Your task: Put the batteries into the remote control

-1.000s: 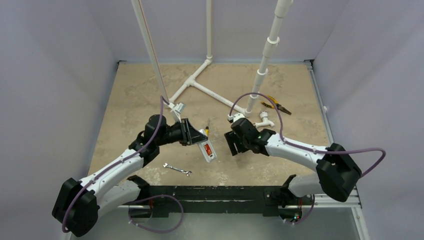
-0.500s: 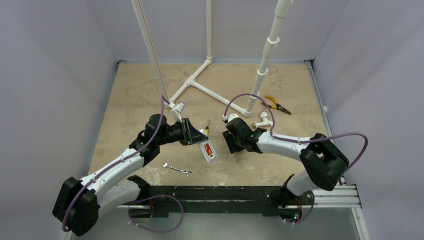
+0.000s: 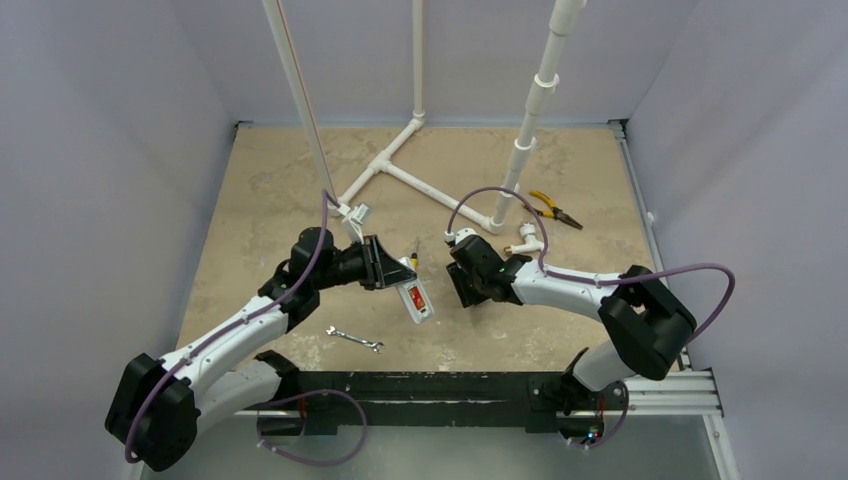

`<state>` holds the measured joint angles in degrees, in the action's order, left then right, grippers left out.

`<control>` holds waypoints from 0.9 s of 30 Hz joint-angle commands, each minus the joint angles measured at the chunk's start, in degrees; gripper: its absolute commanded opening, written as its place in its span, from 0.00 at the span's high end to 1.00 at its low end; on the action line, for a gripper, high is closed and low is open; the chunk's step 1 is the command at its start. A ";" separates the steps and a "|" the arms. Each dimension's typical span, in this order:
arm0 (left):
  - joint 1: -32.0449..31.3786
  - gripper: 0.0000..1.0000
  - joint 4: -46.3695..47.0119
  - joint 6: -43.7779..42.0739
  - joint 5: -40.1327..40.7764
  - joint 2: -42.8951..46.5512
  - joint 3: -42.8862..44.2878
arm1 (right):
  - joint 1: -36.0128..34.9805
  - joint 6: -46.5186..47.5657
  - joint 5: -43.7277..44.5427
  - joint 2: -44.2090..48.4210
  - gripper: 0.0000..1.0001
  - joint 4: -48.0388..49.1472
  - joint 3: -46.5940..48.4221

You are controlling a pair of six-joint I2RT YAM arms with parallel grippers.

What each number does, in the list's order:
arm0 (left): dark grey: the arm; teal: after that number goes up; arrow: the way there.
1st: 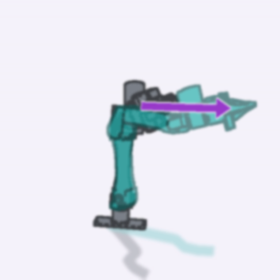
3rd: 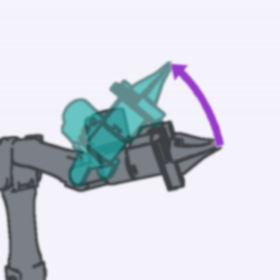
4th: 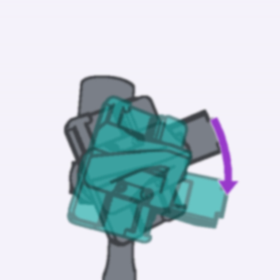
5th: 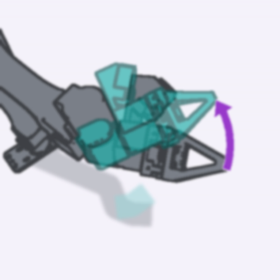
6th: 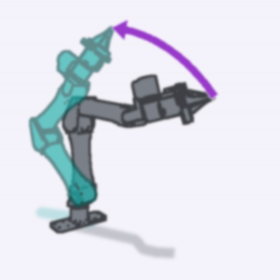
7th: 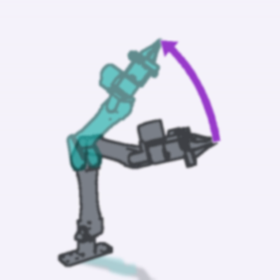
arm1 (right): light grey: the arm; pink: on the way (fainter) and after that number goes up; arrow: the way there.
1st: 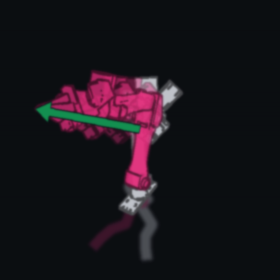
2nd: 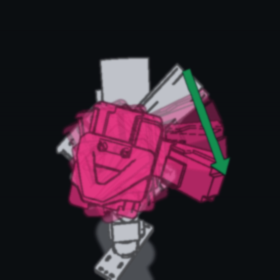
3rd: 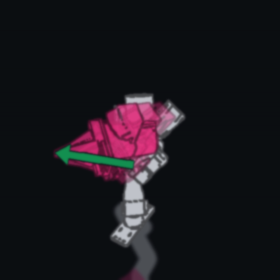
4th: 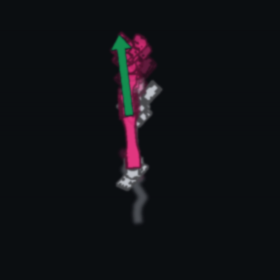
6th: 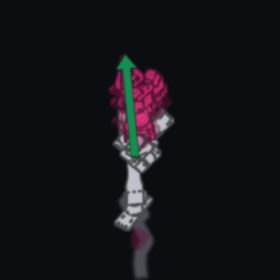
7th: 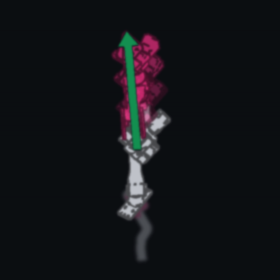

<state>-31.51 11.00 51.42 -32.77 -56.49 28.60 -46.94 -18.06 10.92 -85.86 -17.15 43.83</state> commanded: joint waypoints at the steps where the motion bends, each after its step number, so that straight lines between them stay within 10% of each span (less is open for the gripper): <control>1: 0.32 1.00 1.61 -0.17 -0.74 0.13 2.47 | -0.43 -0.83 -1.47 0.10 0.64 -4.16 0.33; 16: 0.39 1.00 1.99 0.08 -0.85 -0.66 3.22 | -1.32 -0.36 -2.69 -0.08 0.60 -7.60 1.85; 27: 0.36 1.00 2.37 0.19 -0.75 -0.64 2.91 | -1.53 -0.31 -1.41 -0.65 0.76 -8.86 2.91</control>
<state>-31.51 11.07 51.46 -32.77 -57.32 29.04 -48.05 -18.26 9.43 -85.86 -23.07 45.43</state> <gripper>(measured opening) 0.255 0.292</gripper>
